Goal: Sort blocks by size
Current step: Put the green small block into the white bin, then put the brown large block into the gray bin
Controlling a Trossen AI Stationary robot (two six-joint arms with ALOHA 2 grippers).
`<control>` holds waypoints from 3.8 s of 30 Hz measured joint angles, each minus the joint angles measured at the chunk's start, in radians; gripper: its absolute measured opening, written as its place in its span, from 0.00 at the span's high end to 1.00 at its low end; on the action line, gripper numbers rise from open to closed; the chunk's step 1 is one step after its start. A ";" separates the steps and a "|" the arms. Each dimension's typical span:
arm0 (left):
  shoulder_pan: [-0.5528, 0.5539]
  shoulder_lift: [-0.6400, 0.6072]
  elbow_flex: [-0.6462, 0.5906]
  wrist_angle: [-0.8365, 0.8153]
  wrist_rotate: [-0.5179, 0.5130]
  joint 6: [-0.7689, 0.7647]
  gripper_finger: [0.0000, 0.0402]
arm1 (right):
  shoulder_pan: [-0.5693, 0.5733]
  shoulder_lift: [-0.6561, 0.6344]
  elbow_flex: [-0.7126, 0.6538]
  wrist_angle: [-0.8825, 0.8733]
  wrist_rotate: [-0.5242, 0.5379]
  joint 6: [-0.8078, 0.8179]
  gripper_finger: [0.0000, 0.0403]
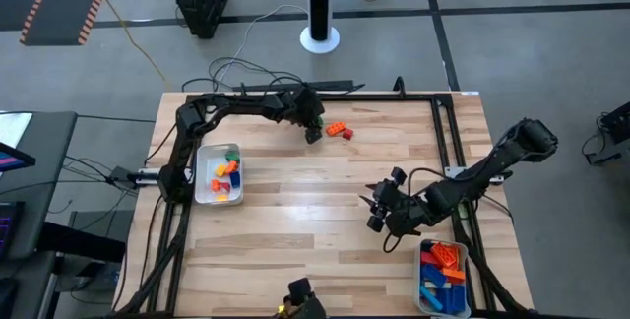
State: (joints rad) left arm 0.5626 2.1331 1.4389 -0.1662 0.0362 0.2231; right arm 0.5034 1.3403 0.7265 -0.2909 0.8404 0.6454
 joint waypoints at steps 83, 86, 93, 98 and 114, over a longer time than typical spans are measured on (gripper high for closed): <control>0.141 -0.785 -0.393 -0.765 -0.413 0.016 0.48 | -0.370 0.008 -0.186 0.677 -0.347 -0.622 0.54; 0.237 -0.675 -0.352 -0.759 -0.349 0.134 0.48 | -0.371 0.008 -0.189 0.679 -0.377 -0.627 0.54; 0.341 -0.483 -0.319 -0.763 -0.385 0.405 0.48 | -0.328 0.008 -0.189 0.651 -0.398 -0.655 0.54; 0.358 -0.429 -0.318 -0.746 -0.456 0.519 0.48 | -0.320 0.008 -0.188 0.604 -0.398 -0.657 0.54; 0.270 -0.429 -0.314 -0.704 -0.338 0.388 0.48 | -0.322 0.008 -0.188 0.585 -0.398 -0.673 0.54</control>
State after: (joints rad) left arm 0.8327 1.7039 1.1252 -0.8705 -0.3020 0.6111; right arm 0.1810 1.3487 0.5381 0.2946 0.4427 -0.0273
